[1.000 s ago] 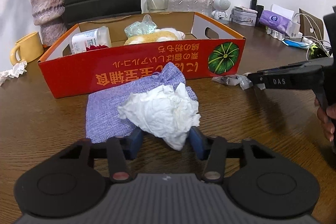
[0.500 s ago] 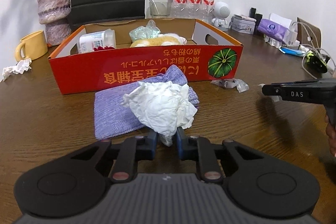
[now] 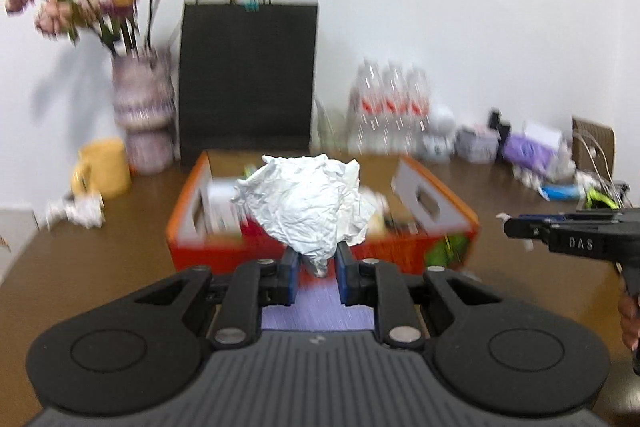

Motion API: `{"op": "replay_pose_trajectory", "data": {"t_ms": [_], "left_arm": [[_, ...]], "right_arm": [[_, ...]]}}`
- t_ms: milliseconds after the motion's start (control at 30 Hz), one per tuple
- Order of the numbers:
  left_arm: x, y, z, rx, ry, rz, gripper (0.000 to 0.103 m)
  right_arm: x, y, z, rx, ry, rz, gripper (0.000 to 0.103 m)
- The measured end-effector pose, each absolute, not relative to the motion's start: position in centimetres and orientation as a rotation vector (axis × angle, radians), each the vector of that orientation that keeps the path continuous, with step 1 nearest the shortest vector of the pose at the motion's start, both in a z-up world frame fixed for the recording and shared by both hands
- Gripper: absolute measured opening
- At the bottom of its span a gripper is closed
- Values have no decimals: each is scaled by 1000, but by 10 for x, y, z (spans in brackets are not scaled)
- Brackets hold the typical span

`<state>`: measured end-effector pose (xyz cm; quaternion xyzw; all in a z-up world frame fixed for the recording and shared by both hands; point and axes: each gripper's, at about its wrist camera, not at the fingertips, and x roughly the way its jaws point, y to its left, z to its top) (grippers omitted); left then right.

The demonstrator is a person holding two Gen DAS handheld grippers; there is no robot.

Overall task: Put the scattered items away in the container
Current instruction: 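Drop the tissue into the box with the left tool while the right tool drops the candy packet in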

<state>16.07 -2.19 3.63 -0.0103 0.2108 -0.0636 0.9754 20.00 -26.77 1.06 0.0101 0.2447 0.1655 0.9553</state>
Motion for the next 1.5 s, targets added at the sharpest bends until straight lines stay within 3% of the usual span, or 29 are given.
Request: {"op": "replay_pose_trajectory", "data": {"t_ms": [267,767,867,933,1000,1133,1167,1200,1300,1500], "left_arm": [[234,-10,54,-57,394,-116,19],[325,-6,-10,-95,566,-128,20],[328,-5,-15,-87,578,-135,31],[325,-6,-14,-76,569,-144,48],[322,-7,-11,-69,556,-149,55],[315,-9,-3,-70,521,-145,95],[312,-8,-1,-72,511,-145,100],[310,-8,2,-75,498,-148,103],[304,-7,9,-82,470,-159,103],[297,-8,14,-86,430,-135,103]], "right_arm": [[269,-227,43,-33,464,364,17],[361,-187,-13,24,601,303,18],[365,-189,-20,20,624,297,19],[365,-191,-21,24,629,293,26],[364,-191,-21,29,629,305,49],[358,-190,-15,25,614,312,77],[357,-189,-13,22,611,314,89],[355,-189,-11,19,606,319,97],[349,-188,-6,23,595,324,103],[335,-188,4,22,554,342,103]]}}
